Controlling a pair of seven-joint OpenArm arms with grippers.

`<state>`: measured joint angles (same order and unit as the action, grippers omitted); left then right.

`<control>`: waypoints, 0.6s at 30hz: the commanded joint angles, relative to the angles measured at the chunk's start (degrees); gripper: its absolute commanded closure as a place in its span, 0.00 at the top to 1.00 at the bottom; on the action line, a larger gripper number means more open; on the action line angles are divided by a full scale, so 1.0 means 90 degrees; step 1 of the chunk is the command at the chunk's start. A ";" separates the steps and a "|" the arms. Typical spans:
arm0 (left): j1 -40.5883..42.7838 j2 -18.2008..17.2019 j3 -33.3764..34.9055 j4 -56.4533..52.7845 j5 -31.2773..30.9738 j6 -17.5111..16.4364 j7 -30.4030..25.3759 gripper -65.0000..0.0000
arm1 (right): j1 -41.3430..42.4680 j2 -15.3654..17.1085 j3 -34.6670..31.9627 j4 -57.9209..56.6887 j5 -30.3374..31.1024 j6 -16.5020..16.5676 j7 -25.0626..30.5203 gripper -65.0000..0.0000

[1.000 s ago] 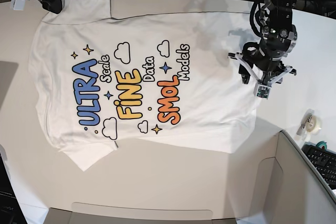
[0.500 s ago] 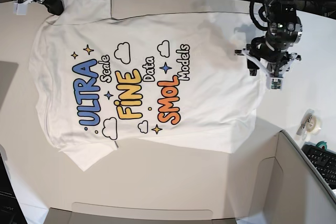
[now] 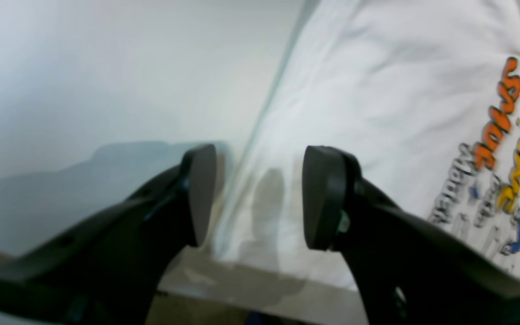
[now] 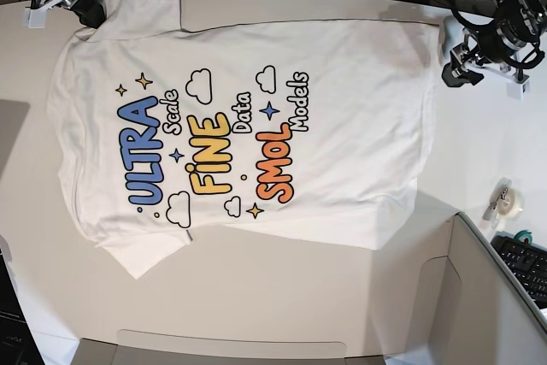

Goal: Layout the t-shirt on the table in an organized manner, then fold the t-shirt properly
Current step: 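Move both grippers to the corners of the shirt edge and grasp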

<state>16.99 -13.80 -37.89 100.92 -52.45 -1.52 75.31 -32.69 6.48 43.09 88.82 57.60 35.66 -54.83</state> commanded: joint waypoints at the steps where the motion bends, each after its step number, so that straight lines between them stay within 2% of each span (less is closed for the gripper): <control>1: 0.0090 -0.0083 -0.0034 -0.0093 -0.0224 0.0105 0.0106 0.48 | -0.0124 -0.0051 -0.0104 -0.0154 -0.1267 -0.0412 -0.0926 0.00; 8: 0.0705 -0.0083 0.0015 -0.0425 -0.0361 0.0096 -0.0236 0.48 | -0.0143 -0.0031 -0.0104 -0.0154 -0.1267 -0.0412 -0.0926 0.00; 15: 0.0979 -0.0063 0.0044 -0.0425 -0.0370 0.0096 -0.0245 0.48 | -0.0153 -0.0031 -0.0104 -0.0154 -0.1267 -0.0412 -0.0926 0.00; 18: 0.0979 -0.0063 0.0288 -0.0415 -0.0380 0.0096 -0.0245 0.48 | -0.0153 -0.0031 -0.0104 -0.0154 -0.1267 -0.0412 -0.0926 0.00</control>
<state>25.12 -14.17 -35.73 97.19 -56.36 -1.98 70.41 -32.71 6.63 42.98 88.82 57.56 35.66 -54.85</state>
